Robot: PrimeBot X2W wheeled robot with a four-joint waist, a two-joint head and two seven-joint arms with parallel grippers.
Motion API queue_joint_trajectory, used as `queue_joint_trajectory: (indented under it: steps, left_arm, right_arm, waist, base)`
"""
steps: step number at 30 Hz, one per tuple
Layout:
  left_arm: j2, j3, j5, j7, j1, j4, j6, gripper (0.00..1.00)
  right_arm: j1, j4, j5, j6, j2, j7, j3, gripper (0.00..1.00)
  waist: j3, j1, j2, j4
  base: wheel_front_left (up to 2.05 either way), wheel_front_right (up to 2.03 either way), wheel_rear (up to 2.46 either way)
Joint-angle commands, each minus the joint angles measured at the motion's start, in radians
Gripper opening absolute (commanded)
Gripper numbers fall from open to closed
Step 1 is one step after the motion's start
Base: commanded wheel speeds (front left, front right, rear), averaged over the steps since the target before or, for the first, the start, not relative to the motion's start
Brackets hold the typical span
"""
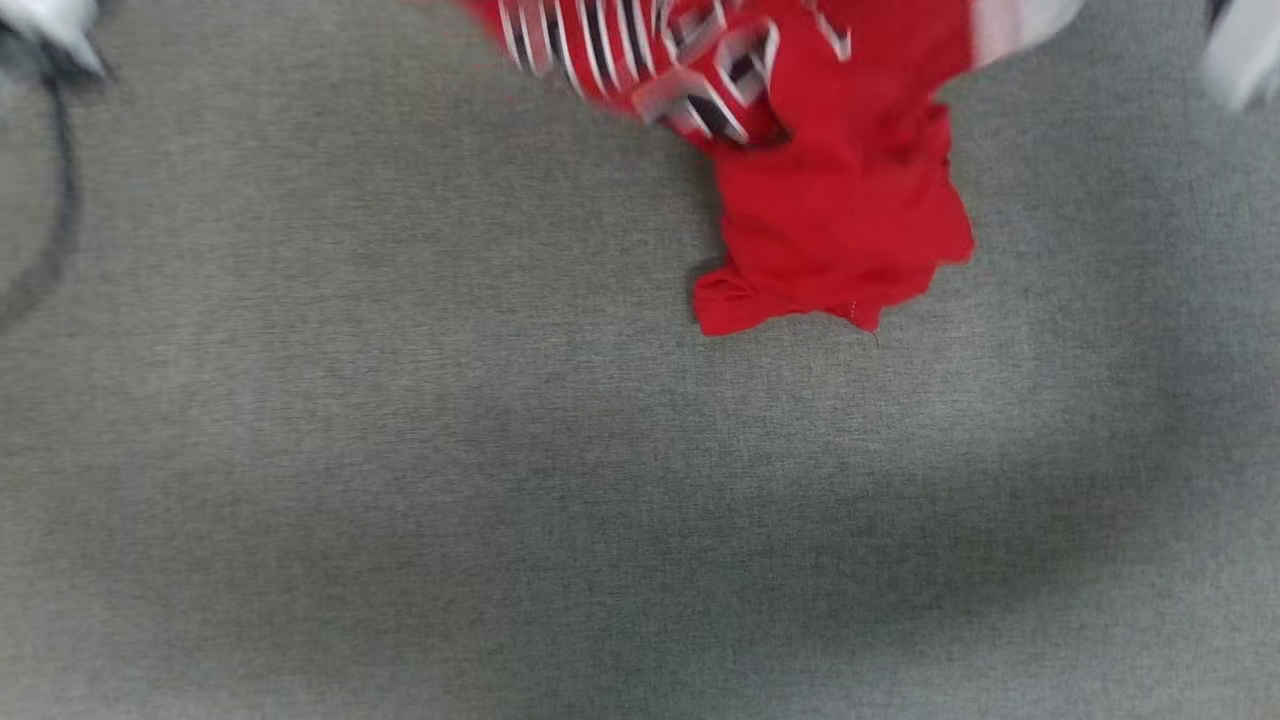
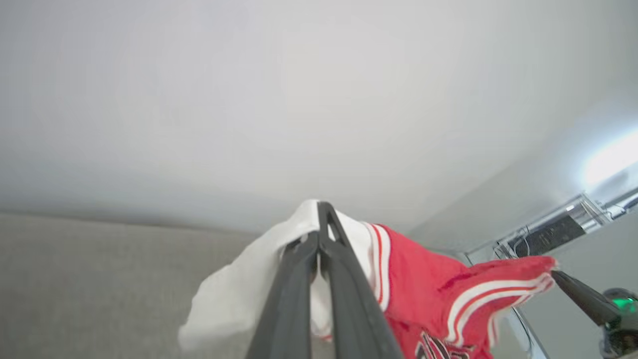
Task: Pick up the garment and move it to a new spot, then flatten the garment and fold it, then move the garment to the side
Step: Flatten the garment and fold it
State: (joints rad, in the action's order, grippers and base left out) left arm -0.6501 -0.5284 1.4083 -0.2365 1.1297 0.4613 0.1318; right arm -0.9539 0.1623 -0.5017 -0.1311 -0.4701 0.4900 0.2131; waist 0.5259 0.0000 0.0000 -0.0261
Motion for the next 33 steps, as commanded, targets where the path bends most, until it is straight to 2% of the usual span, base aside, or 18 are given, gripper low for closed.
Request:
queue_joint_trajectory:
  steps: [1,5,12,16,20,23,27,28,33]
  left_arm:
    - [0.01,0.017,-0.026,0.046,0.08,0.052,-0.002,0.0]
    - [0.042,0.029,-0.057,0.146,0.248,0.163,-0.002,0.0]
    - [0.067,0.041,-0.024,0.231,0.434,0.212,-0.002,0.0]
    - [0.067,0.005,0.038,0.186,0.399,0.155,-0.002,0.0]
    - [0.036,-0.034,0.101,0.117,0.274,0.063,-0.002,0.0]
    - [-0.009,-0.067,0.123,0.083,0.14,-0.022,-0.002,0.0]
    - [-0.049,-0.092,0.173,0.113,-0.099,-0.124,-0.002,0.0]
    - [-0.049,-0.092,0.173,0.113,-0.099,-0.124,-0.002,0.0]
    - [-0.068,-0.096,0.236,0.167,-0.406,-0.205,-0.002,0.0]
  right_arm:
    - [-0.096,0.055,0.027,0.001,0.026,-0.018,-0.007,0.0]
    - [-0.314,0.214,0.111,0.001,0.09,-0.088,-0.02,0.0]
    - [-0.562,0.441,0.278,0.001,0.165,-0.278,-0.135,0.0]
    - [-0.59,0.525,0.299,0.001,0.176,-0.333,-0.13,0.0]
    - [-0.511,0.546,0.252,0.001,0.135,-0.328,-0.066,0.0]
    - [-0.414,0.516,0.188,0.001,0.095,-0.312,-0.014,0.0]
    - [-0.19,0.429,0.085,0.001,0.029,-0.27,0.055,0.0]
    - [-0.19,0.429,0.085,0.001,0.029,-0.27,0.055,0.0]
    - [0.14,0.245,-0.072,0.001,-0.033,-0.138,0.066,0.0]
  waist:
    - [0.018,0.0,0.0,-0.011]
    - [0.018,0.0,0.0,-0.016]
    - [-0.038,0.0,0.0,-0.014]
    - [-0.087,0.0,0.0,-0.01]
    - [-0.116,0.0,0.0,-0.002]
    - [-0.14,0.0,0.0,0.003]
    - [-0.178,0.0,0.0,0.007]
    - [-0.178,0.0,0.0,0.007]
    - [-0.213,0.0,0.0,0.003]
  base:
    - [0.0,0.0,0.0]
    - [0.0,0.0,0.0]
    - [0.0,0.0,0.0]
    - [0.0,0.0,0.0]
    - [0.0,0.0,0.0]
    - [0.0,0.0,0.0]
    - [0.0,0.0,0.0]
    - [0.0,0.0,0.0]
    - [0.0,0.0,0.0]
